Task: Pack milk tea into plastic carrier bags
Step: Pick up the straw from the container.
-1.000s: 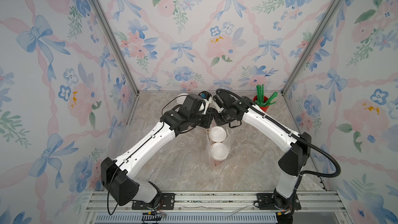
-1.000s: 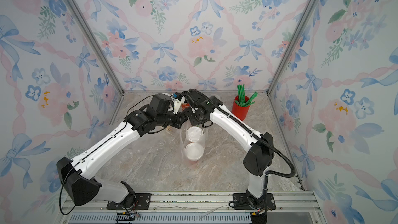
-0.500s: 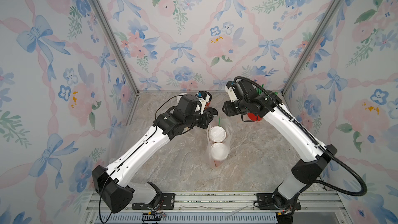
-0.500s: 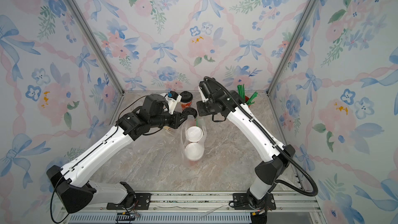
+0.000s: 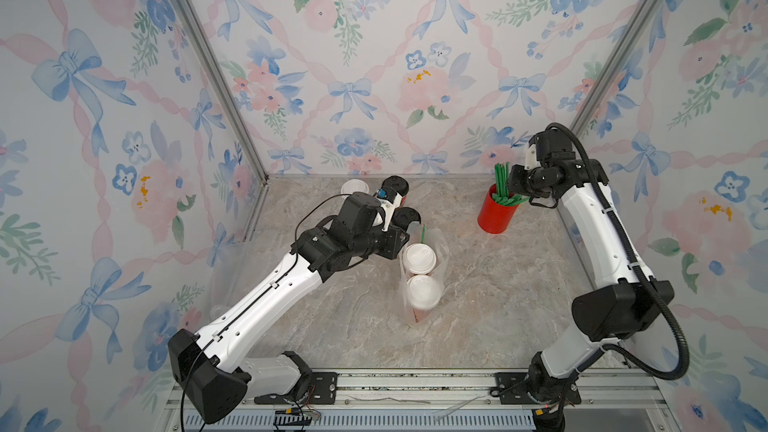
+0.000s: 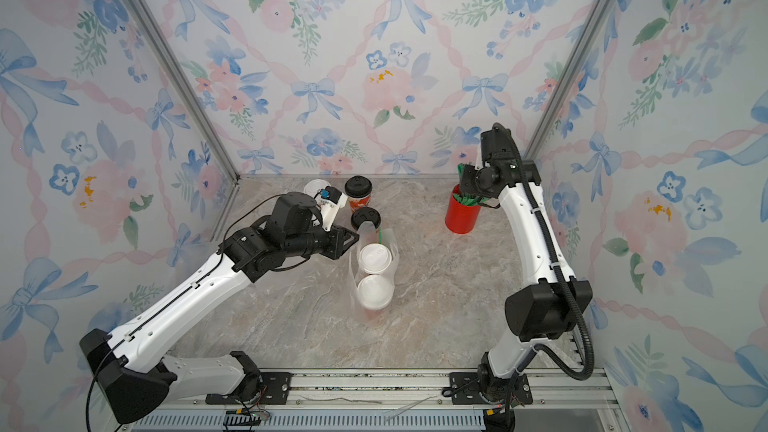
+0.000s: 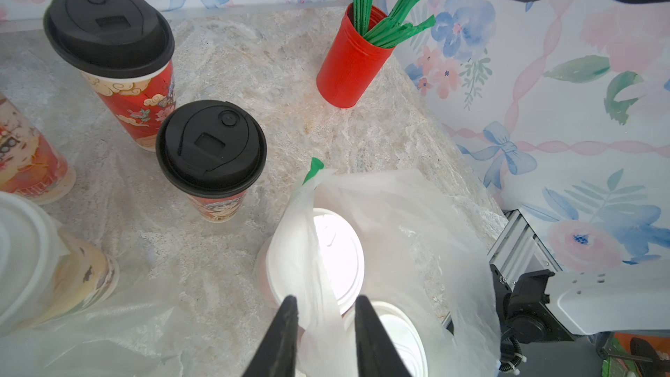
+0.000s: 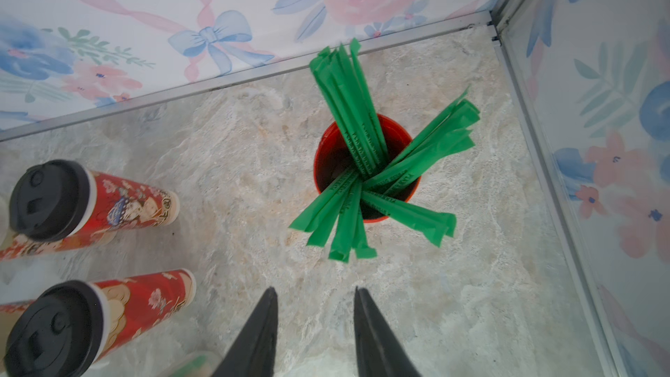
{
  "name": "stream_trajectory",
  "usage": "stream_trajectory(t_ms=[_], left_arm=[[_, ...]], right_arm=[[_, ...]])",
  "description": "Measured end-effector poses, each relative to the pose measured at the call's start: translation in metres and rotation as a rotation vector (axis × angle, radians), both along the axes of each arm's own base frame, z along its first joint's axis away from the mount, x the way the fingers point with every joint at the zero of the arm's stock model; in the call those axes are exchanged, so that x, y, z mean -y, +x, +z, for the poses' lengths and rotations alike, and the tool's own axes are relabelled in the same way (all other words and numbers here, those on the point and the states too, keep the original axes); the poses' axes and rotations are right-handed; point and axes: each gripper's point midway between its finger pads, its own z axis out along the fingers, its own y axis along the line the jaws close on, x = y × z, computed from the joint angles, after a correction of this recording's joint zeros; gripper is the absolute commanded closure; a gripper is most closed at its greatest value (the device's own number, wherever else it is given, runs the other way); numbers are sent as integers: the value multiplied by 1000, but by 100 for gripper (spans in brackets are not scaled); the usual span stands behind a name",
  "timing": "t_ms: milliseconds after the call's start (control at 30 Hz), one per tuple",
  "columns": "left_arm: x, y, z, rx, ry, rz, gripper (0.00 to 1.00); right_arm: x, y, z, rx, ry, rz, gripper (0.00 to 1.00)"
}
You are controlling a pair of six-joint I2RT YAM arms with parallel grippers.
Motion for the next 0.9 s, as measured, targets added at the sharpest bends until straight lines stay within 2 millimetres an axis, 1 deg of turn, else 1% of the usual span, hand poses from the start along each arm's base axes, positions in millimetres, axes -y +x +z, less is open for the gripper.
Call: stream_trajectory(t_ms=[67, 133, 200, 333, 400, 500, 600, 767, 900], left_arm=[[0, 0, 0, 0, -1, 0, 71], [0, 0, 0, 0, -2, 1, 71], [0, 0, 0, 0, -2, 1, 71], [0, 0, 0, -1, -2, 1, 71], [0, 0, 0, -1, -2, 1, 71], [0, 0, 0, -1, -2, 1, 71], [0, 0, 0, -1, -2, 1, 71], [1, 1, -2, -6, 2, 1, 71], [2, 1, -5, -12, 6, -1, 71]], right_arm=[[11, 13, -13, -12, -13, -22, 66], [16, 27, -22, -18, -21, -30, 64], [17, 42, -29, -19, -28, -23, 63], [17, 75, -37, -4, -46, -12, 65], [19, 87, -41, -1, -63, -14, 66], [23, 98, -45, 2, -92, -18, 68], [27, 103, -46, 4, -110, -23, 70], [31, 115, -47, 18, -115, -30, 71], [33, 125, -56, 13, -117, -30, 72]])
